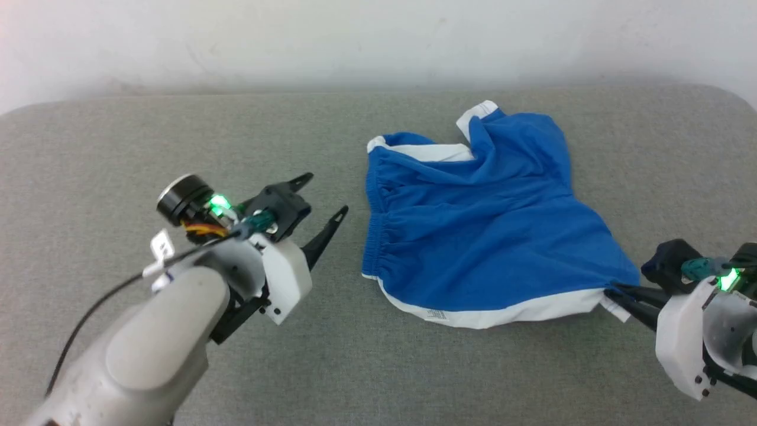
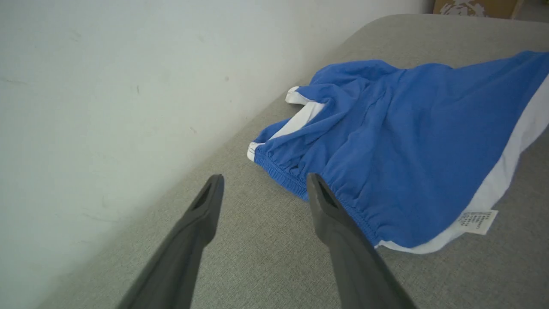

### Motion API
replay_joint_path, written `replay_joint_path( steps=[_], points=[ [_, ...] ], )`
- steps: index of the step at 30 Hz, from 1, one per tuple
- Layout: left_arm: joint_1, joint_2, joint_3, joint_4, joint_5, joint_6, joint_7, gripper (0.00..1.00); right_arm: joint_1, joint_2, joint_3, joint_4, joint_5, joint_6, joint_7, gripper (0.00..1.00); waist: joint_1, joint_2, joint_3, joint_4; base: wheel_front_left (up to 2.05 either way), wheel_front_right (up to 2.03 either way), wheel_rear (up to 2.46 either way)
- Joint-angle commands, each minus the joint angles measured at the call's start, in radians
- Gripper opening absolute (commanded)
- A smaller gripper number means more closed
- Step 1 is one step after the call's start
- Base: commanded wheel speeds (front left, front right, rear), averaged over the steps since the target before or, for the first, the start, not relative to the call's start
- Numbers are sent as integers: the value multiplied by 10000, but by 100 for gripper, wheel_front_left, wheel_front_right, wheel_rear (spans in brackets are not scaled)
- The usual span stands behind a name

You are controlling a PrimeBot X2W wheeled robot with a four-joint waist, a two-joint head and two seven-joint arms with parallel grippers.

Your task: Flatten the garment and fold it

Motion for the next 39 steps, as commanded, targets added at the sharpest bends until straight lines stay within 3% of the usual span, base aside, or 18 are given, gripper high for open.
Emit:
replay_joint_path(
  steps=[1,6,13,21,26,27,28,29,30,31,35,39],
  points=[
    [-266,109,-135,-35,-146,-61,73,100,152,90,-50,-54,-70,-21,33,0,1,-1,63,-72,0,0,0],
    [-1685,687,-2509,-33,-2232,-63,1569,100,390,373,-450,-184,-487,-21,241,0,1,-1,358,-333,0,0,0],
    [-3199,875,-4981,411,-4237,-64,3026,100,260,772,-639,-351,-937,-21,393,0,1,-1,915,-836,0,0,0],
    [-3693,691,-5792,997,-4934,-64,3888,100,-82,1076,-624,-154,-1145,-21,221,0,1,-1,1474,-1281,0,0,0],
    [-3213,653,-5821,795,-4646,-64,5022,100,-255,1259,-557,94,-1185,-21,11,0,1,-1,1681,-1409,0,0,0],
    [-3074,708,-5821,634,-4611,-64,5367,89,-274,1283,-541,138,-1187,-21,-18,0,1,-1,1701,-1411,0,0,0],
    [-2954,781,-5822,446,-4593,-64,5673,49,-293,1304,-529,179,-1191,-21,-43,0,1,-1,1719,-1410,0,0,0],
    [-2872,878,-5823,274,-4562,-65,5892,44,-312,1327,-524,223,-1192,-21,-74,0,1,-1,1732,-1405,0,0,0],
    [-2816,971,-5823,141,-4542,-65,6014,30,-330,1348,-527,272,-1193,-21,-109,0,1,-1,1738,-1390,0,0,0],
    [-2787,1046,-5823,66,-4576,-65,6017,0,-344,1368,-538,321,-1196,-21,-162,0,1,-1,1726,-1359,0,0,0],
    [-2817,1241,-5824,102,-4905,-65,5470,0,-390,1431,-532,423,-1245,-21,-417,0,1,-1,1543,-1209,0,0,0],
    [-3015,1388,-5528,326,-5777,-65,3809,0,-401,1454,-590,433,-1357,-21,-824,0,1,-1,1123,-1083,0,0,0]
  ],
)
